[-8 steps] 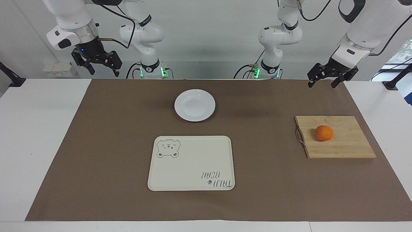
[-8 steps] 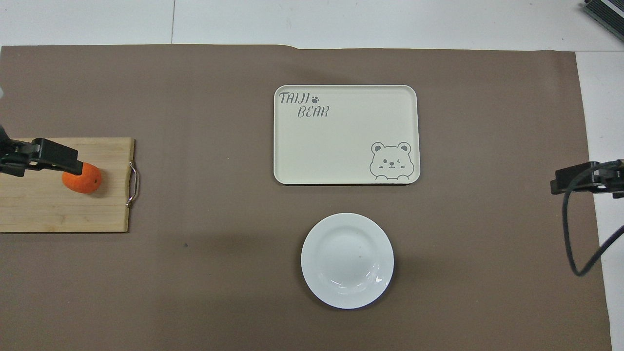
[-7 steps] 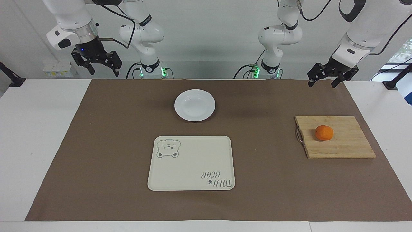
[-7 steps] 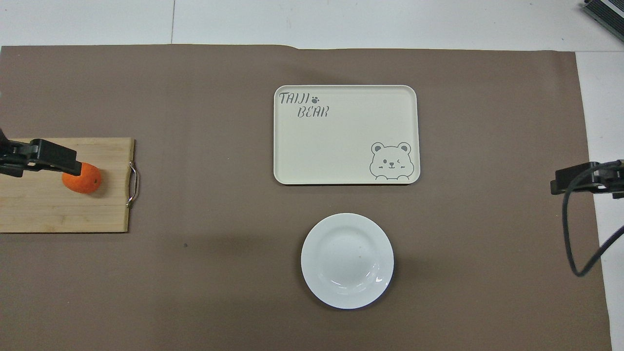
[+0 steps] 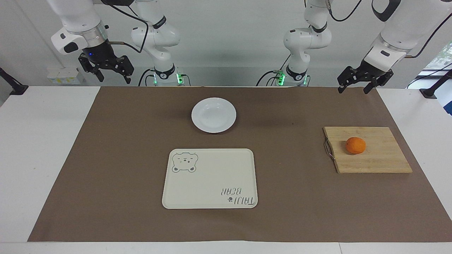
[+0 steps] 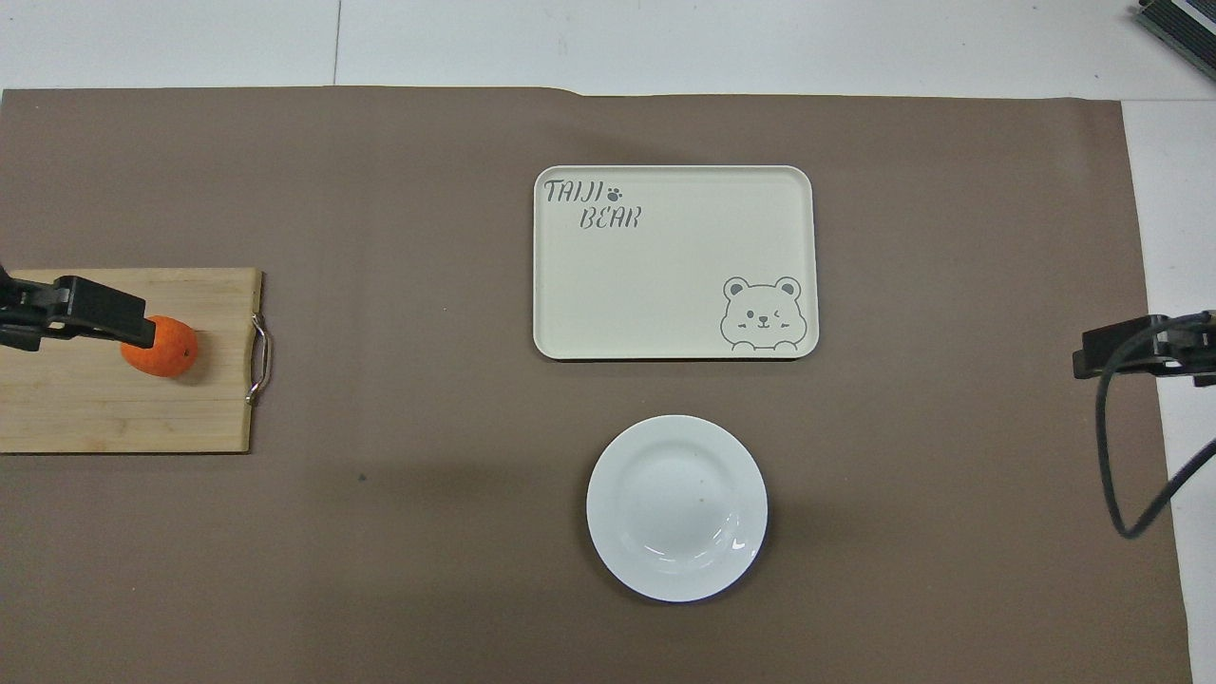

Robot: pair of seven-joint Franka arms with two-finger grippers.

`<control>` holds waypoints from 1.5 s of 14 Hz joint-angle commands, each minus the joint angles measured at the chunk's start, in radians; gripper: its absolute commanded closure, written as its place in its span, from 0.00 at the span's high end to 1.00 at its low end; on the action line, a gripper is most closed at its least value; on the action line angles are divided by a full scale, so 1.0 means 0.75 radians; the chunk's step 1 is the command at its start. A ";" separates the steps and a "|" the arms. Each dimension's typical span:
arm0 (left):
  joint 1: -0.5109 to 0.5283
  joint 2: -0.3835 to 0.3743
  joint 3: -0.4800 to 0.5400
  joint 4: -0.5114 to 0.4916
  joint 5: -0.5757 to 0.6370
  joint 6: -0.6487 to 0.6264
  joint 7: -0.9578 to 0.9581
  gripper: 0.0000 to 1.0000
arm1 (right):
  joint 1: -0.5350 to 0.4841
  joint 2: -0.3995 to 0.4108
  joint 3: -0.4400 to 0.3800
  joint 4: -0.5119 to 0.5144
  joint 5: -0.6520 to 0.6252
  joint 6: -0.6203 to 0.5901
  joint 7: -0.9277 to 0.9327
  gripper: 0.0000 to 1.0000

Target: Place orange and plate with both arms

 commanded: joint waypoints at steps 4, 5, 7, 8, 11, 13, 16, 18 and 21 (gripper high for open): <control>0.015 -0.049 0.001 -0.059 0.029 -0.007 0.012 1.00 | -0.003 0.005 -0.008 0.012 0.017 -0.007 -0.024 1.00; 0.015 -0.049 0.001 -0.059 0.029 0.000 0.012 1.00 | -0.003 0.005 -0.008 0.014 0.017 -0.009 -0.024 1.00; 0.029 -0.047 0.001 -0.059 0.031 0.018 0.014 1.00 | -0.003 0.003 -0.008 0.014 0.017 -0.007 -0.024 1.00; 0.035 -0.041 0.001 -0.059 0.043 0.016 0.014 1.00 | -0.003 0.005 -0.008 0.014 0.017 -0.007 -0.024 1.00; 0.043 -0.025 0.001 -0.055 0.055 0.036 0.022 1.00 | -0.003 0.003 -0.008 0.014 0.017 -0.009 -0.024 1.00; 0.072 0.000 0.001 -0.051 0.055 0.069 0.053 1.00 | -0.003 0.003 -0.008 0.014 0.017 -0.009 -0.024 1.00; 0.117 0.035 0.001 -0.053 0.055 0.112 0.126 1.00 | -0.003 0.005 -0.008 0.012 0.017 -0.009 -0.024 1.00; 0.154 0.047 0.001 -0.057 0.055 0.141 0.192 1.00 | -0.003 0.003 -0.008 0.014 0.017 -0.009 -0.024 1.00; 0.197 0.098 0.001 -0.061 0.055 0.194 0.271 1.00 | -0.003 0.005 -0.008 0.014 0.017 -0.007 -0.024 1.00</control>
